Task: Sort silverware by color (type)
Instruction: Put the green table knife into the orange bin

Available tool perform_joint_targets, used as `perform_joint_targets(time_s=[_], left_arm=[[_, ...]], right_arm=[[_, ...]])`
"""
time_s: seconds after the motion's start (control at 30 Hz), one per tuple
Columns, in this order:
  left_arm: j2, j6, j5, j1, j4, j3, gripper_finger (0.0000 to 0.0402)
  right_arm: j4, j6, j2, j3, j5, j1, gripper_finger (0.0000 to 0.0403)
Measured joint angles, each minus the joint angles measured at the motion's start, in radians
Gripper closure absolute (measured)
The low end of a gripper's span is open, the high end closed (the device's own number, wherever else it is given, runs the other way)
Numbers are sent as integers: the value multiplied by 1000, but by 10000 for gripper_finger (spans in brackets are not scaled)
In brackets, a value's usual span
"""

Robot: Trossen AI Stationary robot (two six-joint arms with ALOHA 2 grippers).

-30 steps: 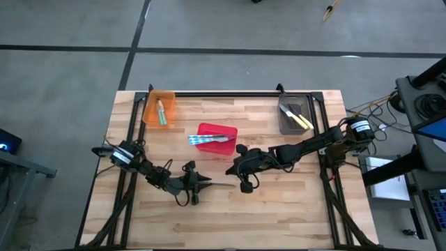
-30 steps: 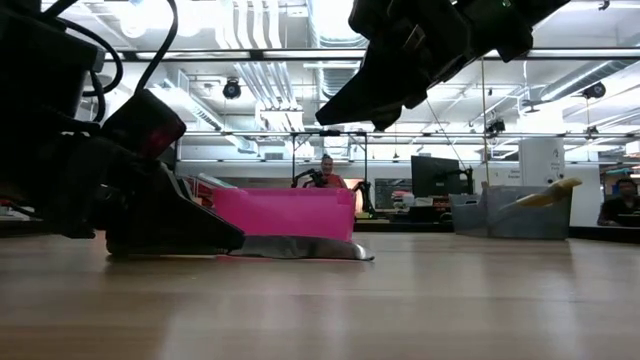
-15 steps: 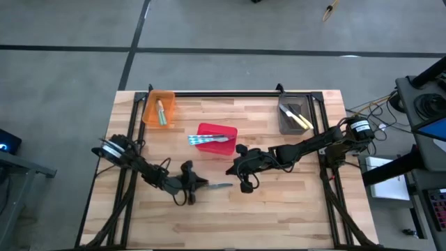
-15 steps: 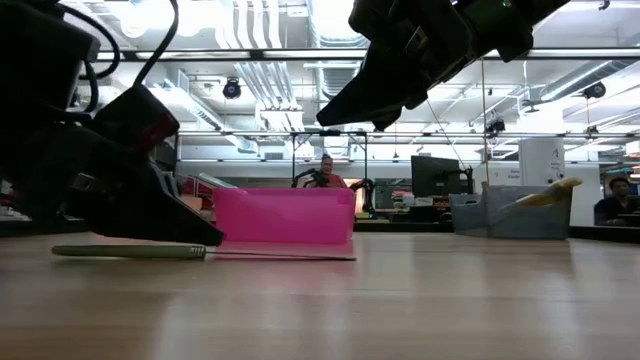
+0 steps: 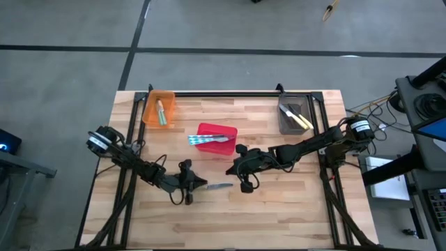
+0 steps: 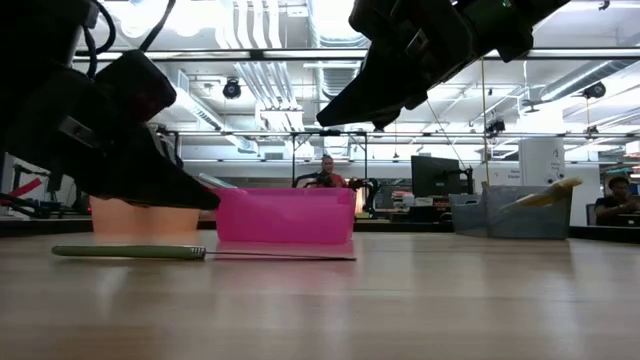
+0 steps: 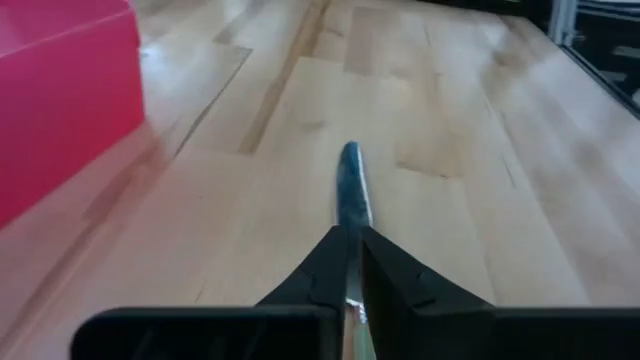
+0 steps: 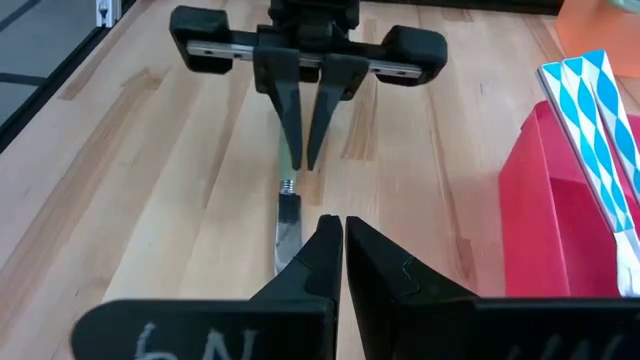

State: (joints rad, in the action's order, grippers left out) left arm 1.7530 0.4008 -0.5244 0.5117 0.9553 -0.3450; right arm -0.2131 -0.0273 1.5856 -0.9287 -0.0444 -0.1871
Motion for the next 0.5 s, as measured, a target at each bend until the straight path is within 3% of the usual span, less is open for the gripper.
perform_joint_targets(time_s=[0.13,0.5], left_arm=[[3,8,14,0,-15,0,357],[110,4,20,0,-15,-47,214]], right_arm=[[0,2,0,0,0,0,394],[0,2,0,1,0,0,394]])
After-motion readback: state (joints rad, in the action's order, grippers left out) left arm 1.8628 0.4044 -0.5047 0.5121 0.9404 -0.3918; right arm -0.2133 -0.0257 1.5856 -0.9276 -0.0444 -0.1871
